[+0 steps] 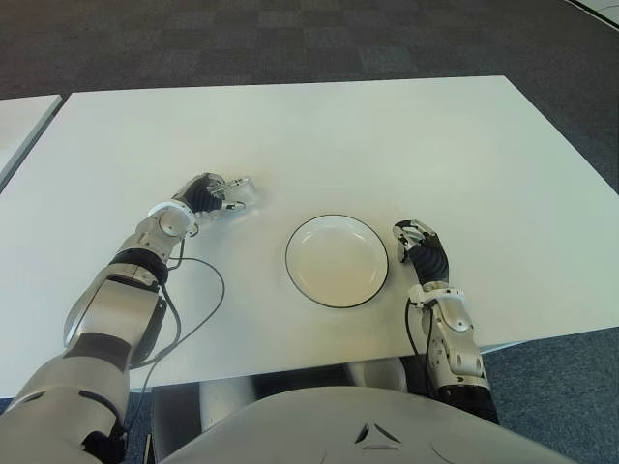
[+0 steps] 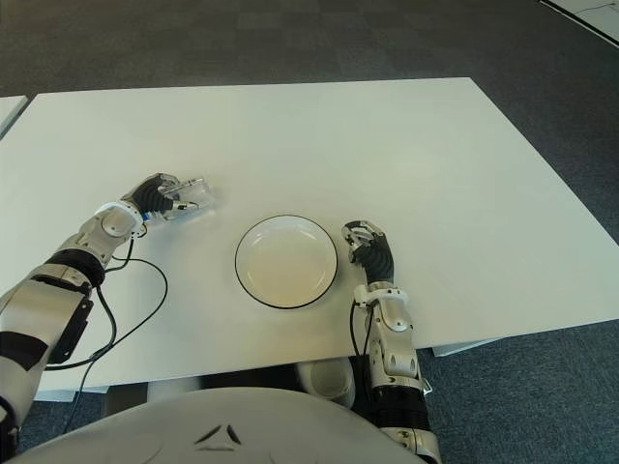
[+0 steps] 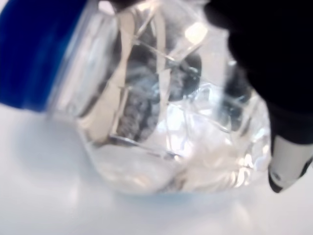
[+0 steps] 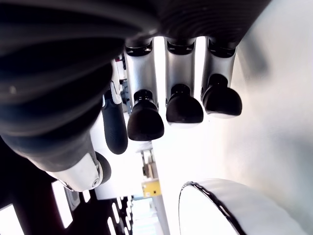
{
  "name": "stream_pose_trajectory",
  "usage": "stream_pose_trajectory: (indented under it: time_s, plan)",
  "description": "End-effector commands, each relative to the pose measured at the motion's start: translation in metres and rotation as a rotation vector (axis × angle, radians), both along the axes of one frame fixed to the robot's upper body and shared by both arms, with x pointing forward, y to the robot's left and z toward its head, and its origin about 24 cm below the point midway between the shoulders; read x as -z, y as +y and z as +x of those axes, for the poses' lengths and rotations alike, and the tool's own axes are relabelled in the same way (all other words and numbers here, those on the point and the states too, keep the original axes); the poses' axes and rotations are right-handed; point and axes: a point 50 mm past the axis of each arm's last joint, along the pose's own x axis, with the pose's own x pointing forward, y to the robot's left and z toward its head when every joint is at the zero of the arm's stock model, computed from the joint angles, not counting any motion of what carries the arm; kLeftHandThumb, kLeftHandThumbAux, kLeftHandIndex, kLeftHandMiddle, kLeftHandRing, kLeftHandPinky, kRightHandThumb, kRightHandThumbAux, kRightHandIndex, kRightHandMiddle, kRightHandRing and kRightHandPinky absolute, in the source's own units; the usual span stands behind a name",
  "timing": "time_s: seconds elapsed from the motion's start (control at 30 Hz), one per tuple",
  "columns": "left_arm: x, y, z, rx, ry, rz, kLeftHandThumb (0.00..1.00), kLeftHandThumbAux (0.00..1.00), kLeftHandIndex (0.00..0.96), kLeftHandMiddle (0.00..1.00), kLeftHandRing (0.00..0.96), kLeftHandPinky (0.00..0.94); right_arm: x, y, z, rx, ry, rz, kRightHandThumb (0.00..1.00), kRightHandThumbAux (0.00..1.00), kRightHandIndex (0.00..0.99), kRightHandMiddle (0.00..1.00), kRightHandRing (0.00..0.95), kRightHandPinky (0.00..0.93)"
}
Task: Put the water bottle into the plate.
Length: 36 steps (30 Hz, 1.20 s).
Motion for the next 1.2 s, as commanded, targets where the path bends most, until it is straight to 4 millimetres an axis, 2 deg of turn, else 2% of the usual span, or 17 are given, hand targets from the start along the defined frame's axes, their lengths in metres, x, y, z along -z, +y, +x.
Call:
stream_pose_trajectory:
  time_s: [0.03, 0.43, 0.8, 0.97, 1.2]
  plan:
    - [0.031, -0.002, -0.024, 0.048, 0.173, 0.006, 0.841, 0.663, 0.408, 0.537, 0.723, 0.738, 0.019, -0.001, -0.011, 0.016, 0.122, 0.005, 0.699, 0.734, 0.436, 0.856, 0.852, 0.829]
    - [0.028, -0.002, -0.021, 0.056, 0.150, 0.063, 0.849, 0.663, 0.407, 0.538, 0.780, 0.785, 0.019, -0.001, -0.010, 0.026, 0.118, 0.007, 0.700, 0.734, 0.436, 0.859, 0.856, 0.838]
    - [0.029, -0.002, -0.019, -0.052, 0.142, -0.002, 0.851, 0.669, 0.395, 0.535, 0.850, 0.837, 0.019, -0.002, -0.010, 0.018, 0.111, 0.010, 0.700, 0.734, 0.436, 0.859, 0.856, 0.836]
    - [0.019, -0.001, -0.013, -0.046, 0.096, -0.033, 0.852, 0.669, 0.395, 0.537, 0.862, 0.841, 0.019, -0.002, -0.010, 0.017, 0.110, 0.006, 0.699, 0.734, 0.436, 0.856, 0.853, 0.826]
    - [0.000, -0.011, 0.003, 0.016, 0.015, -0.061, 0.853, 0.670, 0.395, 0.538, 0.868, 0.837, 0.018, -0.002, -0.010, 0.015, 0.102, 0.008, 0.699, 0.734, 0.436, 0.855, 0.851, 0.827]
